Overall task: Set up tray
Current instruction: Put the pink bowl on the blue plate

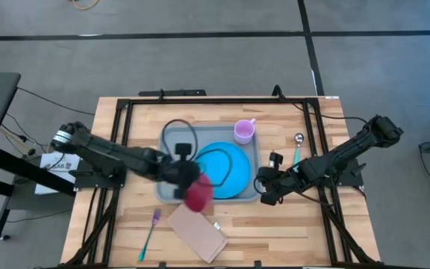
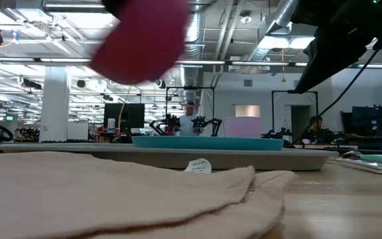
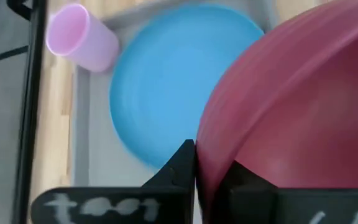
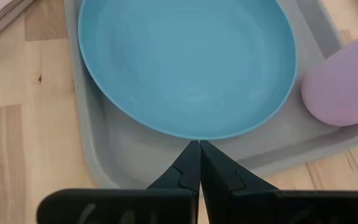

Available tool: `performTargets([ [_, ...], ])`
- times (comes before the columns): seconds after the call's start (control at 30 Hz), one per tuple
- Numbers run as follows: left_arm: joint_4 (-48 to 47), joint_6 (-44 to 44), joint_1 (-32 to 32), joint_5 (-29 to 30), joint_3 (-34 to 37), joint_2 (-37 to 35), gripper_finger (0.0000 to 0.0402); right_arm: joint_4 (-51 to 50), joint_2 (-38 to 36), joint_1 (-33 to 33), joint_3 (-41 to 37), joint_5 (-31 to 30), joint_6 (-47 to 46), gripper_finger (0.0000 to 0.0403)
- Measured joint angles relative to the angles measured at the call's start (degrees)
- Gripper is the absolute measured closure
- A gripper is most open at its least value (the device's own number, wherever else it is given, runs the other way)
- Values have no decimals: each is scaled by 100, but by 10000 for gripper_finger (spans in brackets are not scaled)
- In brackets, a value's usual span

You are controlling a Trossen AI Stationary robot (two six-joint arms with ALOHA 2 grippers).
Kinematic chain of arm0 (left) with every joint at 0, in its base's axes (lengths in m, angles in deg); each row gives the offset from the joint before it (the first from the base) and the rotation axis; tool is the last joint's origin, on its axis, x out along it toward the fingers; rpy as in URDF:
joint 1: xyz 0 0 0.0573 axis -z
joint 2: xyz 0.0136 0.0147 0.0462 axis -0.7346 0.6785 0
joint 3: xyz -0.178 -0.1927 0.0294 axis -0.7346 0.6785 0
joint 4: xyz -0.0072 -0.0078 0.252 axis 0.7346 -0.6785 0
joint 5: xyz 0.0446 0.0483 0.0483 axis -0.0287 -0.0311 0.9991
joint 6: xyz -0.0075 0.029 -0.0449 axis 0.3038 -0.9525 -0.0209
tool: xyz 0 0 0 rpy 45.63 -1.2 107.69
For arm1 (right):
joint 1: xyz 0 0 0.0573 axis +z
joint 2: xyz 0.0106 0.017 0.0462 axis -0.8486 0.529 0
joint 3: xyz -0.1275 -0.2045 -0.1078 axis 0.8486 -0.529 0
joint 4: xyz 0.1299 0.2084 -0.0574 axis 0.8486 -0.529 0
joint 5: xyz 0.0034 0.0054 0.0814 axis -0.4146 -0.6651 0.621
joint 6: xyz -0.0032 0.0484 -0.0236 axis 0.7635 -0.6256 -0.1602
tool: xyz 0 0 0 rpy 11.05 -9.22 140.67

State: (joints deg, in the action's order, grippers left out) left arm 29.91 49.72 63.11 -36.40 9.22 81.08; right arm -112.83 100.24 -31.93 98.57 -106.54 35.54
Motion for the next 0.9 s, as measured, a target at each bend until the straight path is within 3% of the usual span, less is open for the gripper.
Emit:
performTargets([
  [0.17, 750, -210, -737, -383, 5, 796, 401, -3, 0, 0, 0, 74, -95, 402],
  [0.4, 1736, -542, -1631, -934, 16, 1692, 401, -39, 0, 11, 0, 773, -595, 402],
  [0.57, 1999, -598, -2034, -1863, 16, 1782, 401, -138, 0, 11, 4, 774, -599, 402],
  [0.9, 1877, -1100, -2207, -1805, 10, 1782, 383, -211, 1, 11, 4, 774, -599, 402],
])
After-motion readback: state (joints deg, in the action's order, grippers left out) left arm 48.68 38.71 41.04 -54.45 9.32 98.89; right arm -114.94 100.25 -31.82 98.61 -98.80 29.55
